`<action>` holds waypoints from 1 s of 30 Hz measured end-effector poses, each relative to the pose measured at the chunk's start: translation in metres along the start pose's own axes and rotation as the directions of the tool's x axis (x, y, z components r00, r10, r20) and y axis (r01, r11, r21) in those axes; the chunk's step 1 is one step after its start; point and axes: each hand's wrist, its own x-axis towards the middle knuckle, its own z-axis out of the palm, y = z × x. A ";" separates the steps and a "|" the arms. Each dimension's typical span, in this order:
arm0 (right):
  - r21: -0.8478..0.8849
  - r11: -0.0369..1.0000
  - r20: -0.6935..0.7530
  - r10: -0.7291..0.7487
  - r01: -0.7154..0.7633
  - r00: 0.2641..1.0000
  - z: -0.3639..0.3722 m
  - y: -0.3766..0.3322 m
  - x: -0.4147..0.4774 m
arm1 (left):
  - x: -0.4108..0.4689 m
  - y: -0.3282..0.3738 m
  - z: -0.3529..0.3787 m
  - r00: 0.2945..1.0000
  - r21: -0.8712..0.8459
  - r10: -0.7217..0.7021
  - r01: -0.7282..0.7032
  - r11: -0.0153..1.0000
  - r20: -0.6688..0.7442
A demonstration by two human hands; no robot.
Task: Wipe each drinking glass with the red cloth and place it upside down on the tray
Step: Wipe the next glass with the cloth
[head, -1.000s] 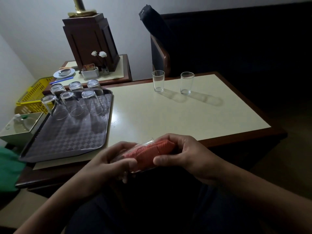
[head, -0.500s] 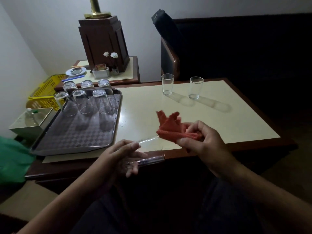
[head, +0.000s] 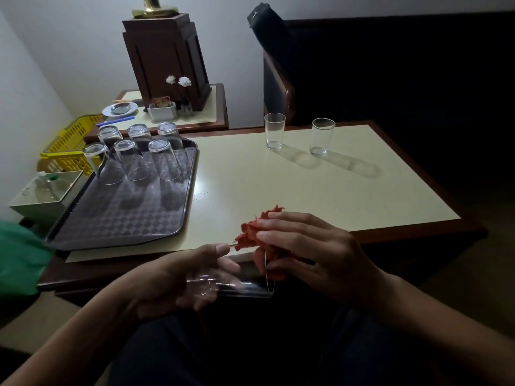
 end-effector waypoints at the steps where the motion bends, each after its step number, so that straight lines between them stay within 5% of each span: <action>1: 0.066 0.997 -0.008 0.051 -0.050 0.999 0.001 -0.001 0.001 | -0.002 0.002 0.001 0.998 0.061 0.053 -0.054 0.997 0.024; 3: 0.291 0.899 0.008 0.339 -0.326 0.941 0.007 -0.006 0.000 | -0.006 0.005 0.004 0.976 0.248 0.214 -0.215 0.945 0.030; 4: 0.417 0.768 0.080 0.502 -0.486 0.861 0.011 -0.009 0.000 | -0.008 0.005 0.005 0.951 0.365 0.309 -0.293 0.884 0.016; 6: 0.643 0.309 0.349 0.696 -0.700 0.627 0.020 -0.013 0.002 | -0.010 0.004 0.010 0.844 0.563 0.534 -0.463 0.684 0.046; 8: 0.637 -0.217 0.676 0.619 -0.740 0.400 0.028 -0.013 0.002 | -0.010 -0.001 0.012 0.678 0.758 0.702 -0.570 0.316 0.217; 9: 0.584 -0.368 0.770 0.533 -0.724 0.351 0.026 -0.012 0.002 | -0.010 -0.002 0.012 0.596 0.825 0.740 -0.556 0.100 0.312; 10: 0.550 -0.447 0.818 0.459 -0.706 0.347 0.023 -0.010 0.002 | -0.011 -0.002 0.012 0.525 0.852 0.757 -0.518 -0.078 0.389; 12: 0.554 -0.449 0.826 0.400 -0.701 0.397 0.016 -0.007 0.003 | -0.012 -0.006 0.011 0.444 0.861 0.777 -0.451 -0.236 0.446; 14: 0.603 -0.358 0.777 0.469 -0.713 0.420 0.013 -0.009 0.008 | -0.012 -0.010 0.010 0.458 0.893 0.821 -0.431 -0.129 0.340; 15: 0.649 -0.290 0.716 0.547 -0.703 0.435 0.014 -0.009 0.009 | -0.011 -0.011 0.011 0.511 0.897 0.827 -0.441 0.020 0.232; 17: 0.727 -0.069 0.530 0.689 -0.683 0.495 0.013 -0.010 0.009 | -0.011 -0.010 0.016 0.728 0.732 0.685 -0.450 0.512 -0.031; 19: 0.690 0.219 0.350 0.733 -0.689 0.584 0.008 -0.008 0.008 | -0.008 -0.009 0.022 0.923 0.387 0.381 -0.331 0.860 -0.056; 21: 0.640 0.333 0.298 0.724 -0.693 0.623 0.005 -0.006 0.007 | -0.003 -0.014 0.026 0.957 0.321 0.292 -0.276 0.906 -0.002; 23: 0.665 0.171 0.411 0.729 -0.727 0.548 0.004 -0.005 0.007 | 0.000 -0.014 0.024 0.912 0.458 0.408 -0.342 0.820 -0.050; 26: 0.492 -0.094 0.763 0.526 -0.866 0.376 -0.001 -0.004 0.006 | -0.003 -0.006 0.014 0.789 0.645 0.598 -0.387 0.659 -0.137; 30: 0.552 -0.263 0.730 0.611 -0.791 0.306 -0.002 0.017 0.006 | -0.004 -0.004 0.003 0.822 0.545 0.504 -0.303 0.781 -0.264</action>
